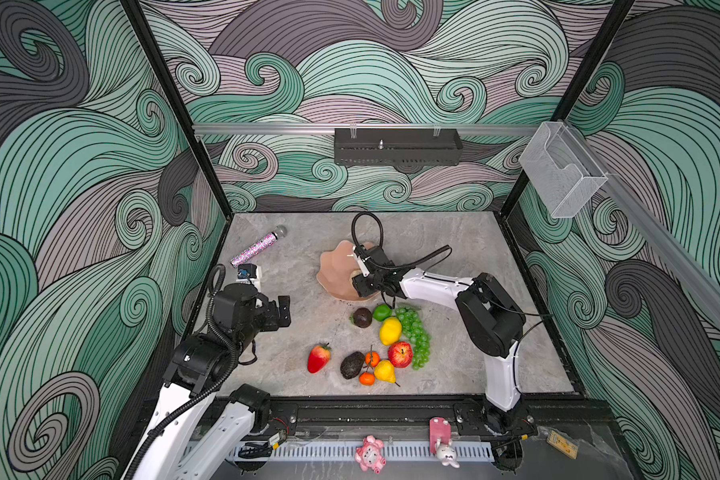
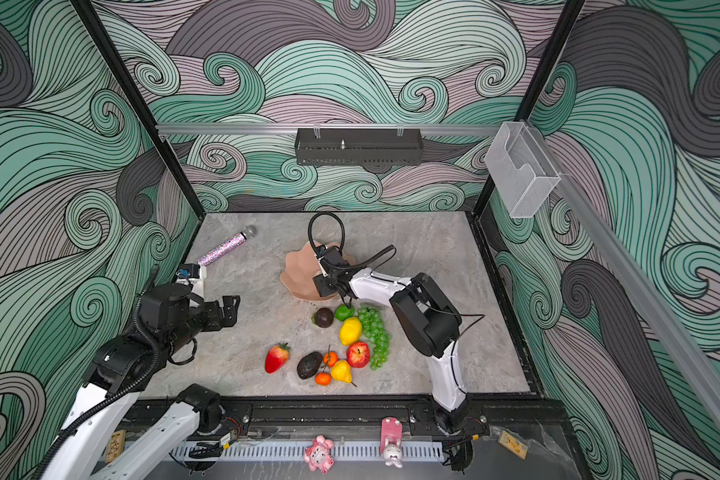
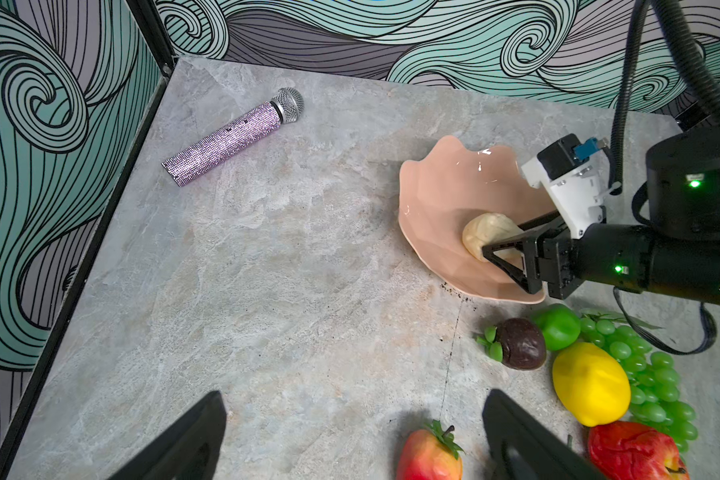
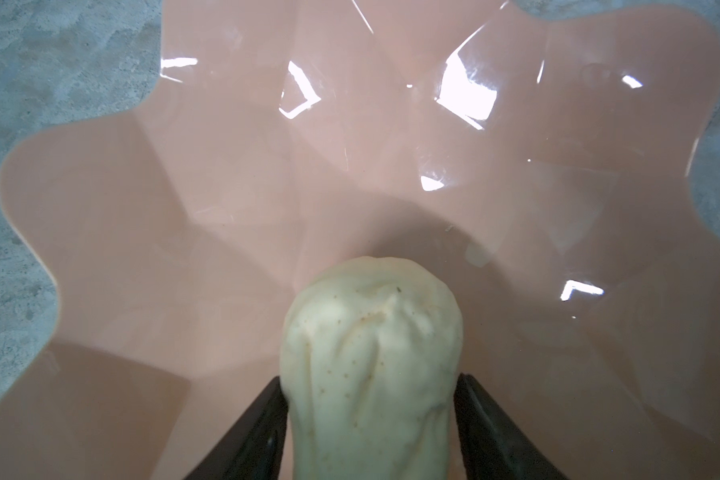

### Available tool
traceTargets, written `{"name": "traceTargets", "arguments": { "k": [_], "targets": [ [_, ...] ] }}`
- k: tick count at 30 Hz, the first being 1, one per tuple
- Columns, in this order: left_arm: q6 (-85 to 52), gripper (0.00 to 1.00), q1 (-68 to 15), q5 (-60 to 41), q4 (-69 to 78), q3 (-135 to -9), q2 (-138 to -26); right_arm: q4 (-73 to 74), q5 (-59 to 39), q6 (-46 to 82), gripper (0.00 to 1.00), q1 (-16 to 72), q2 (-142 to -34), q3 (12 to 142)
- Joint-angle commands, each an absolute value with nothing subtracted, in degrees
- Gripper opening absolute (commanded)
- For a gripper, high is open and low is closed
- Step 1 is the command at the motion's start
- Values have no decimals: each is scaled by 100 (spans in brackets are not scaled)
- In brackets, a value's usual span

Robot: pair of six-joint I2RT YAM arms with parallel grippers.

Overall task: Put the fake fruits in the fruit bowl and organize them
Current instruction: 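Carry the pear over the pink bowl and lower it in with the right gripper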

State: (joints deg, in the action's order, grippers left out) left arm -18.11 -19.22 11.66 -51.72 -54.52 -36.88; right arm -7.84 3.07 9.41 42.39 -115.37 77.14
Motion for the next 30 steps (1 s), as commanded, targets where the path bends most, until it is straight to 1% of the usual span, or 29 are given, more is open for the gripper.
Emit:
{"name": "traceTargets", "arguments": {
  "k": [1, 11, 16, 20, 30],
  "targets": [
    [-1738, 98, -1947, 1318, -5159, -5469, -3659, -870, 431, 905, 67, 4210, -11604, 7849],
    [-1738, 99, -1934, 1344, -5137, -5452, -3702, -818, 327, 923, 68, 4210, -11461, 7804],
    [-1740, 98, -1925, 1345, -5119, -5458, -3728, -992, 245, 888, 76, 4210, -11408, 7886],
    [-1739, 98, -1916, 1337, -5116, -5451, -3744, -1098, 238, 861, 81, 4214, -11367, 7928],
    [-1740, 98, -1881, 1336, -5115, -5439, -3780, -1124, 49, 826, 85, 4219, -11109, 7871]
  ]
}}
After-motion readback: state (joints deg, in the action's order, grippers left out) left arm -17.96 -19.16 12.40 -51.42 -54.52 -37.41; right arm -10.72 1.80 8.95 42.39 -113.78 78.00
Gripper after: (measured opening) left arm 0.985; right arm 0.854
